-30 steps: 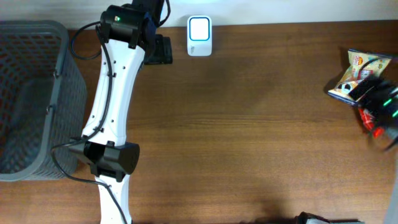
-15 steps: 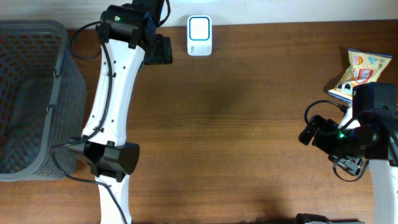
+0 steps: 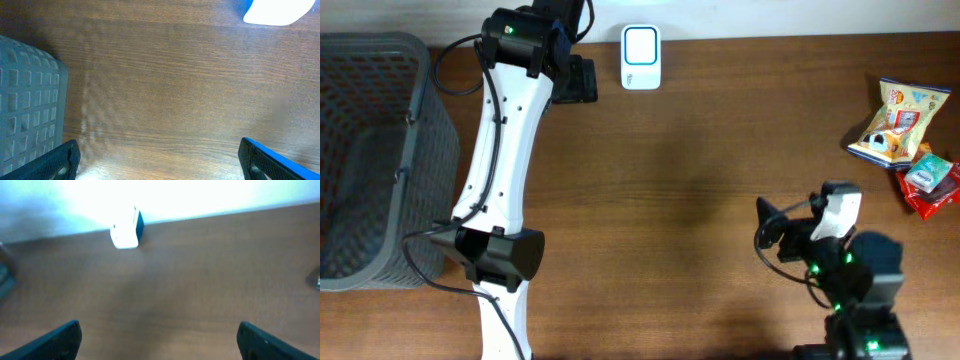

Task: Scan the item barcode

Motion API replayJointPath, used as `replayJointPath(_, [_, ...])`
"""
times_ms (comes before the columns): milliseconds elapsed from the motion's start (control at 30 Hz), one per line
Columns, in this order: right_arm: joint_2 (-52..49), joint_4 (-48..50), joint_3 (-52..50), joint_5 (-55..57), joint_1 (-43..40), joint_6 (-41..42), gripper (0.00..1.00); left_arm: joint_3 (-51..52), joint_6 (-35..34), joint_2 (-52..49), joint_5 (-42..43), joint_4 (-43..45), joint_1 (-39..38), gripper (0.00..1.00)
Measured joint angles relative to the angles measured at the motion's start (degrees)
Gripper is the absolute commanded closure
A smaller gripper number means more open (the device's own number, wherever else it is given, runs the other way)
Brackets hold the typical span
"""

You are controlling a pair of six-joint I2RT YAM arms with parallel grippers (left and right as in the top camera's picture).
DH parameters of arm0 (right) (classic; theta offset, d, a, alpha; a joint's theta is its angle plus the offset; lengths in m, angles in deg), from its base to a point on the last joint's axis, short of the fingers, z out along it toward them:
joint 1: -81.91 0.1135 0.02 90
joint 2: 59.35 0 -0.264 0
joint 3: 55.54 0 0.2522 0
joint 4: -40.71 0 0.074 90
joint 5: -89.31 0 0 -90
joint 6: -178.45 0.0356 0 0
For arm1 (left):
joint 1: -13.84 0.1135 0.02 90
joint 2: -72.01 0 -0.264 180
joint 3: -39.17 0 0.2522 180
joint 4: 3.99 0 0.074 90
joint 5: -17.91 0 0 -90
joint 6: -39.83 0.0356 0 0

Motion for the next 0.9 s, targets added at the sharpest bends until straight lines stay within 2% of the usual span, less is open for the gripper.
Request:
replayJointPath(167, [12.3, 17.3, -15.5, -0.4, 0.2, -1.4, 0.02, 0.0, 0.0, 0.0, 0.0, 0.1, 0.0, 0.01])
replayJointPath(233, [17.1, 19.7, -19.6, 0.7, 1.5, -1.8, 0.02, 0.0, 0.0, 0.0, 0.0, 0.0, 0.0, 0.01])
replayJointPath(467, [27.8, 19.6, -24.4, 8.8, 6.3, -1.9, 0.01, 0.0, 0.0, 0.0, 0.0, 0.0, 0.0, 0.01])
replayJointPath(567, [27.9, 18.8, -24.6, 9.9, 6.3, -3.3, 0.02, 0.0, 0.0, 0.0, 0.0, 0.0, 0.0, 0.01])
replayJointPath(667, [28.0, 12.4, -24.9, 10.7, 6.3, -6.8, 0.02, 0.0, 0.0, 0.0, 0.0, 0.0, 0.0, 0.01])
replayJointPath(900, [28.1, 12.2, -24.9, 13.1, 6.3, -14.2, 0.02, 0.0, 0.0, 0.0, 0.0, 0.0, 0.0, 0.01])
